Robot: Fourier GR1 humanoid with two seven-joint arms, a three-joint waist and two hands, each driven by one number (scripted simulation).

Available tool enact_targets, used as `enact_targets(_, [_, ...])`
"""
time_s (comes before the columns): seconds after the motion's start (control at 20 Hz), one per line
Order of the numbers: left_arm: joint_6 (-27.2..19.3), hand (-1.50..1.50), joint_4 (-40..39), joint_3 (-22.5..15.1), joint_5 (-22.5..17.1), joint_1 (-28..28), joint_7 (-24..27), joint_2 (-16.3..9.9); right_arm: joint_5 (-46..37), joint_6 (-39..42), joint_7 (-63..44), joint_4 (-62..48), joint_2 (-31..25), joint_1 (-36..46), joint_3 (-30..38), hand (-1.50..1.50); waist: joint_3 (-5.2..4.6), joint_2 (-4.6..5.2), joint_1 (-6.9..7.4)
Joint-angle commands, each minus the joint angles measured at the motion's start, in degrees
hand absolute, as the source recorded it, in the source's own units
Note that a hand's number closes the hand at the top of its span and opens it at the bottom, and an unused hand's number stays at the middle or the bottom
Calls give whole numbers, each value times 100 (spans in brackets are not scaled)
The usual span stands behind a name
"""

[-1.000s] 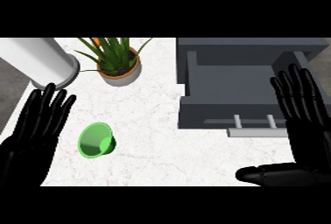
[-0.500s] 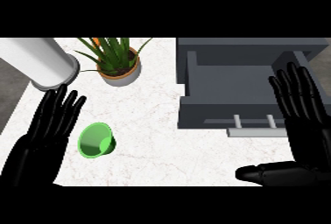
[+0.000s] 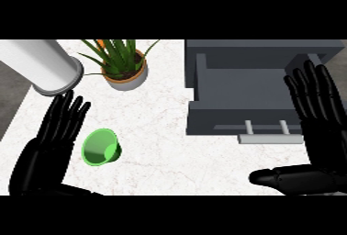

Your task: Pick up the cup, place it into the drawer and close the drawer

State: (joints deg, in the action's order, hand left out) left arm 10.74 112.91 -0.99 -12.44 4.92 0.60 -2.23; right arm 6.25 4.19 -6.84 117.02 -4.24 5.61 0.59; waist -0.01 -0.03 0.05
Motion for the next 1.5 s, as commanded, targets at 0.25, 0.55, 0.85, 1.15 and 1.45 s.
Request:
enact_targets(0.25, [417,-150,-621,608,-294,211,290,-334,227,111,-283,127,-151,111,237,-150,0,2,4])
enact_targets(0.55, [325,-150,-1180,456,300,558,932,-126,-97,60,196,-109,41,-60,57,-150,0,1,9])
enact_targets(0.85, [497,-150,-2405,892,350,38,1485,-384,487,434,-24,-138,-288,84,490,-150,0,6,-4])
enact_targets(1.15, [543,-150,-3369,779,721,-143,2254,-282,78,343,302,2,3,-403,130,-150,0,3,-14])
enact_targets(1.45, [678,-150,-3942,929,755,-266,2500,-455,405,362,-206,-25,-201,121,412,-150,1,3,-5])
